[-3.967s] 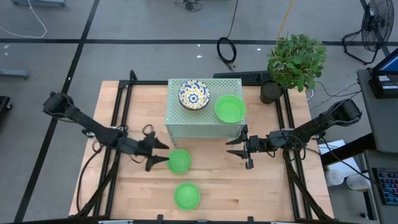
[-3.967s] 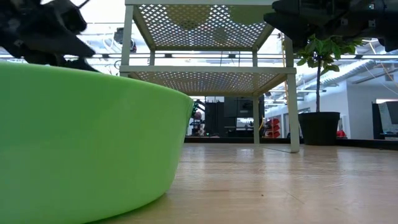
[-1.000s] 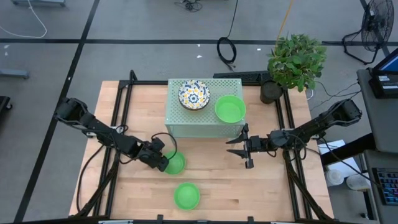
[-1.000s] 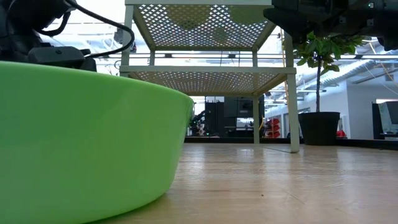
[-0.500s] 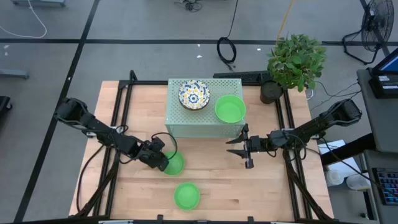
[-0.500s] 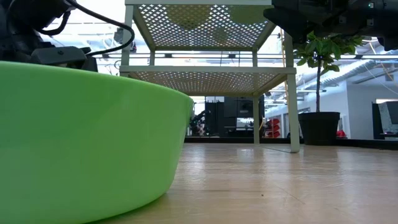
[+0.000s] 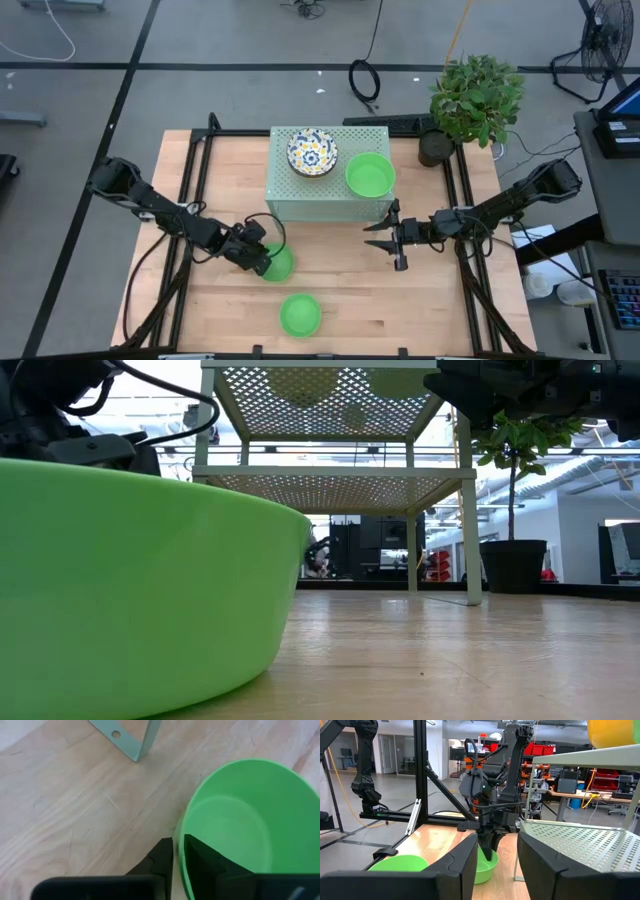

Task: Pick & Place Mini bowls
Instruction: Stack the top green bowl on the green bowl on the shelf

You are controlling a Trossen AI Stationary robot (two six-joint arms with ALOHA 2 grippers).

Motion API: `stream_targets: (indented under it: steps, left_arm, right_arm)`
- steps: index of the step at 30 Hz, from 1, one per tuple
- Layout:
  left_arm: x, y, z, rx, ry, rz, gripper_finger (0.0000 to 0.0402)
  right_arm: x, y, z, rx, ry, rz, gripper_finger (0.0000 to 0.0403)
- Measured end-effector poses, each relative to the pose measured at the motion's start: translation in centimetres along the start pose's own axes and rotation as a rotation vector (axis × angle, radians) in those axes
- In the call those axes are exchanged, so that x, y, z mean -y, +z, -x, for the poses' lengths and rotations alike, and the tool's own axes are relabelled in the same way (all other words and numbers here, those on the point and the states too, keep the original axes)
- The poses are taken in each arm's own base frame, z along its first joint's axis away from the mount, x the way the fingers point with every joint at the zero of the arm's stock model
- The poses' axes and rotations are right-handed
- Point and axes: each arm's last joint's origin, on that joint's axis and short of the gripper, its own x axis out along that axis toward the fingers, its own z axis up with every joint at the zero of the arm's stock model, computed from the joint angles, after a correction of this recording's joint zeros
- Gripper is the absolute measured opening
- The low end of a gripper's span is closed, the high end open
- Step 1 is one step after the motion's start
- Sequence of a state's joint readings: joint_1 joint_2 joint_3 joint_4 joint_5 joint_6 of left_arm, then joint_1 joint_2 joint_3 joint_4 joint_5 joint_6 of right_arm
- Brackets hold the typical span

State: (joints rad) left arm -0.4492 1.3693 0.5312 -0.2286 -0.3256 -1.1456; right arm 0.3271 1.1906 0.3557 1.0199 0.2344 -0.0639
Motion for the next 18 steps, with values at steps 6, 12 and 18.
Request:
stream_targets:
  steps: [6,12,18]
  left_arm:
    - [0.01,0.01,0.0,0.001,-0.001,-0.026,0.0011]
    - [0.01,0.03,0.0,0.007,0.001,-0.045,0.0024]
    - [0.09,0.11,0.0,0.024,-0.002,-0.061,0.0033]
  right_arm:
    - [0.0,0.0,0.0,0.0,0.0,0.0,0.0128]
    - [0.0,0.0,0.0,0.0,0.0,0.0,0.0128]
    - [0.0,0.0,0.0,0.0,0.0,0.0,0.0128]
